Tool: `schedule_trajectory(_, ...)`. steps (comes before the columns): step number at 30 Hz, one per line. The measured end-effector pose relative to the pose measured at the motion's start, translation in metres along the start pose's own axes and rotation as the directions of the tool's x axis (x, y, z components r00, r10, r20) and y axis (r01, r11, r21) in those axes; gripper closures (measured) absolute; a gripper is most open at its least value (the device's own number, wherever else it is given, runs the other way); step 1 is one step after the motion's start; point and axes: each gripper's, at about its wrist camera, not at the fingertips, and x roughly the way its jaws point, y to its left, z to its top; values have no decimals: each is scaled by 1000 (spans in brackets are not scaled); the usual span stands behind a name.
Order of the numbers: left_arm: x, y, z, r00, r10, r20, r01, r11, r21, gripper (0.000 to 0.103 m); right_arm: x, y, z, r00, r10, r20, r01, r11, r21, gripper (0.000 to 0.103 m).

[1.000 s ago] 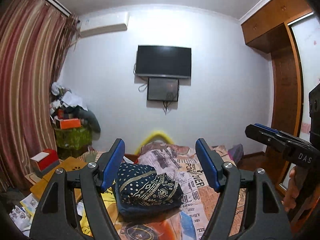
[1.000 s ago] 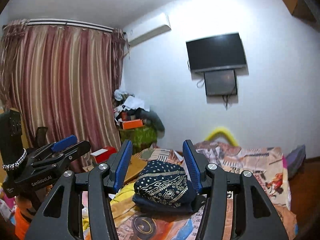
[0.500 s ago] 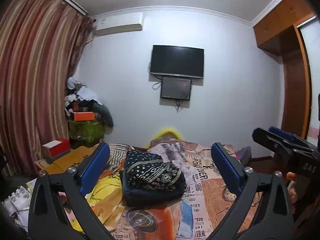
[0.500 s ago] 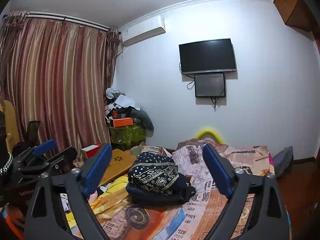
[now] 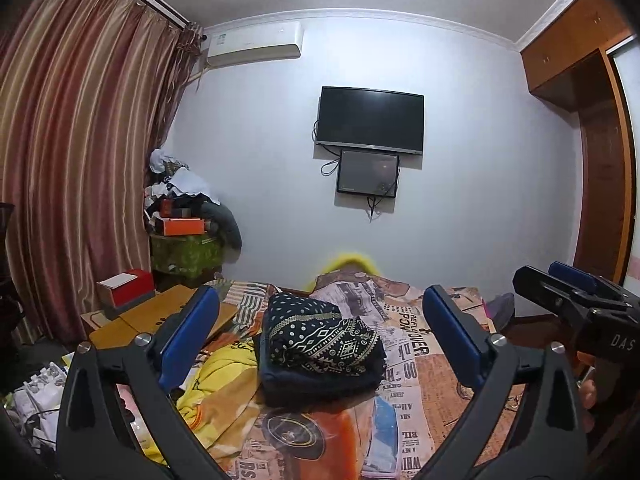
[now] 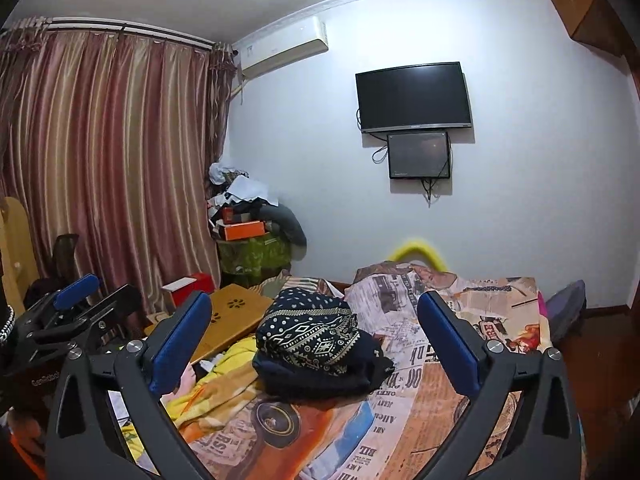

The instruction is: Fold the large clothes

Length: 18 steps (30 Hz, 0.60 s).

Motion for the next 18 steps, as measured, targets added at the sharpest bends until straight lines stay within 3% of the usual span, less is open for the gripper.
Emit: schedule_trajectory(18,6,-6,-6,1000,-7,-25,7,1000,-11,1,-2,-4,0,1000,-4,-30,4,1000,9,1)
